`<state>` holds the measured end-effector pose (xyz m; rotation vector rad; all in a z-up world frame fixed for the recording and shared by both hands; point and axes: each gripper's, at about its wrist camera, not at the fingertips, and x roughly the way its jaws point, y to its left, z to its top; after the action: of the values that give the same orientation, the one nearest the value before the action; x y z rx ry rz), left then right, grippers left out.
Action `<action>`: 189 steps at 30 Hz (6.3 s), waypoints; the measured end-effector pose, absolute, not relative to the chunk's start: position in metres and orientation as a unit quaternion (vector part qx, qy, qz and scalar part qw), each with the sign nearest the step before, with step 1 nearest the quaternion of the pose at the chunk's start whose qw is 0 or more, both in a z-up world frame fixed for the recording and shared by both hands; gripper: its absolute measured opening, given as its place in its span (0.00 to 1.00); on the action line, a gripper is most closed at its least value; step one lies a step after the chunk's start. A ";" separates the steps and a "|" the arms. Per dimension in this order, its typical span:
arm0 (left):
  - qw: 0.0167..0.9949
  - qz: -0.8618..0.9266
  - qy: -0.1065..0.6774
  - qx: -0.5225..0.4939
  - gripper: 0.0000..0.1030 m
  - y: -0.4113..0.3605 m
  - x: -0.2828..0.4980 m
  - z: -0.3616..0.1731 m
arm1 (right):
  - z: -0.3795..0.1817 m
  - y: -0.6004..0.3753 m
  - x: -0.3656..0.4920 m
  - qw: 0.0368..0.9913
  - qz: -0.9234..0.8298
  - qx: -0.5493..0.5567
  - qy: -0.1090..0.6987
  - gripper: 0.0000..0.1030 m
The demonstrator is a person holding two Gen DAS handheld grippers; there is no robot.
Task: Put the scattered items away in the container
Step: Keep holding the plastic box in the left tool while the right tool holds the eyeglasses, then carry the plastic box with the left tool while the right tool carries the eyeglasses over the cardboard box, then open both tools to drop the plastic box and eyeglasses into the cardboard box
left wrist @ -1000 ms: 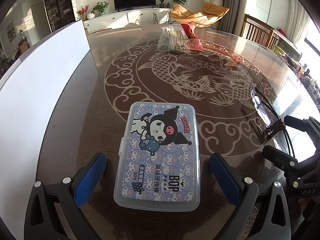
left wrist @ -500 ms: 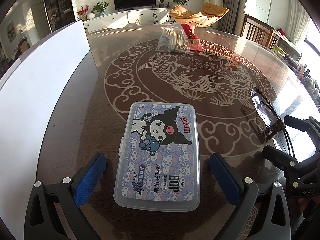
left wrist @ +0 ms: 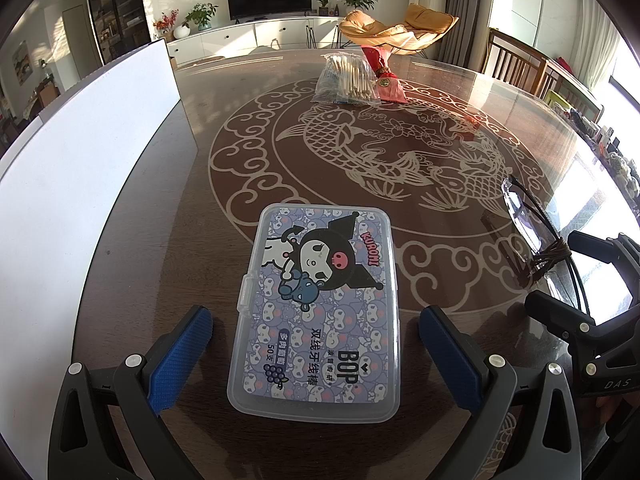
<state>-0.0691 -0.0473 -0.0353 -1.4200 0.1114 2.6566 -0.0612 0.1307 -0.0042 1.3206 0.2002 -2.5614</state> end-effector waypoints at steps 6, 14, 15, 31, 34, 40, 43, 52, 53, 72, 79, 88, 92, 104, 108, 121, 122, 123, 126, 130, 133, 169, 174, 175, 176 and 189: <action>0.064 0.880 0.037 -0.470 1.00 -0.047 -0.069 -0.035 | -0.004 0.131 -0.061 0.126 -0.880 0.453 0.069 1.00; 0.064 0.880 0.037 -0.470 1.00 -0.047 -0.069 -0.035 | -0.004 0.131 -0.061 0.126 -0.880 0.453 0.069 1.00; 0.064 0.880 0.037 -0.470 1.00 -0.047 -0.069 -0.035 | -0.004 0.131 -0.061 0.126 -0.880 0.453 0.069 1.00; 0.064 0.880 0.037 -0.470 1.00 -0.047 -0.069 -0.035 | -0.004 0.131 -0.061 0.126 -0.880 0.453 0.069 1.00; 0.064 0.880 0.037 -0.470 1.00 -0.047 -0.069 -0.035 | -0.004 0.131 -0.062 0.126 -0.880 0.453 0.069 1.00; 0.064 0.880 0.037 -0.470 1.00 -0.047 -0.069 -0.036 | -0.004 0.131 -0.062 0.126 -0.880 0.453 0.069 1.00; 0.064 0.880 0.037 -0.470 1.00 -0.048 -0.069 -0.036 | -0.004 0.130 -0.062 0.126 -0.880 0.453 0.069 1.00; 0.064 0.880 0.037 -0.470 1.00 -0.047 -0.069 -0.036 | -0.005 0.130 -0.062 0.126 -0.880 0.453 0.069 1.00; 0.064 0.880 0.037 -0.470 1.00 -0.047 -0.069 -0.036 | -0.004 0.131 -0.061 0.126 -0.880 0.453 0.069 1.00; 0.064 0.880 0.037 -0.470 1.00 -0.047 -0.069 -0.036 | -0.004 0.131 -0.061 0.126 -0.880 0.453 0.069 1.00; 0.064 0.880 0.037 -0.470 1.00 -0.047 -0.069 -0.036 | -0.004 0.131 -0.061 0.126 -0.880 0.453 0.069 1.00; 0.064 0.880 0.037 -0.470 1.00 -0.047 -0.069 -0.036 | -0.005 0.131 -0.062 0.127 -0.880 0.453 0.069 1.00; 0.064 0.880 0.037 -0.470 1.00 -0.047 -0.069 -0.036 | -0.004 0.131 -0.061 0.127 -0.880 0.453 0.069 1.00; 0.064 0.880 0.037 -0.470 1.00 -0.047 -0.069 -0.035 | -0.005 0.131 -0.062 0.127 -0.880 0.453 0.069 1.00; 0.064 0.880 0.037 -0.470 1.00 -0.047 -0.069 -0.035 | -0.005 0.131 -0.062 0.127 -0.880 0.453 0.069 1.00; 0.097 0.875 0.051 -0.471 1.00 -0.051 -0.069 -0.035 | -0.004 0.131 -0.061 0.127 -0.879 0.453 0.069 1.00; 0.103 0.875 0.054 -0.470 1.00 -0.051 -0.068 -0.035 | -0.004 0.131 -0.061 0.127 -0.879 0.453 0.069 1.00; 0.104 0.875 0.055 -0.470 1.00 -0.051 -0.068 -0.035 | -0.004 0.131 -0.061 0.127 -0.879 0.453 0.069 1.00; 0.103 0.875 0.055 -0.469 1.00 -0.051 -0.068 -0.035 | -0.004 0.130 -0.061 0.127 -0.879 0.454 0.069 1.00; 0.101 0.875 0.055 -0.470 1.00 -0.050 -0.068 -0.035 | -0.005 0.130 -0.062 0.128 -0.879 0.454 0.069 1.00; 0.104 0.875 0.056 -0.469 1.00 -0.050 -0.067 -0.036 | -0.005 0.128 -0.063 0.141 -0.876 0.456 0.073 1.00; -0.070 0.907 -0.096 -0.404 0.58 -0.359 -0.067 0.114 | 0.165 -0.199 -0.104 0.427 -0.830 0.350 0.079 0.11; -0.084 0.885 -0.094 -0.448 0.58 -0.397 -0.118 0.081 | 0.132 -0.264 -0.146 0.402 -0.823 0.386 0.108 0.11; -0.078 0.882 -0.096 -0.455 0.58 -0.399 -0.127 0.077 | 0.125 -0.271 -0.154 0.396 -0.823 0.393 0.109 0.11; -0.071 0.878 -0.099 -0.462 0.58 -0.400 -0.136 0.071 | 0.119 -0.276 -0.162 0.391 -0.821 0.403 0.108 0.11; -0.119 0.866 -0.090 -0.477 0.71 -0.378 -0.127 0.069 | 0.111 -0.246 -0.167 0.365 -0.834 0.405 0.086 0.61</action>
<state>-0.1274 -0.3782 0.0695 -1.6235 -0.3076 2.9495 -0.1670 -0.2458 0.1105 1.0424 0.2206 -2.1449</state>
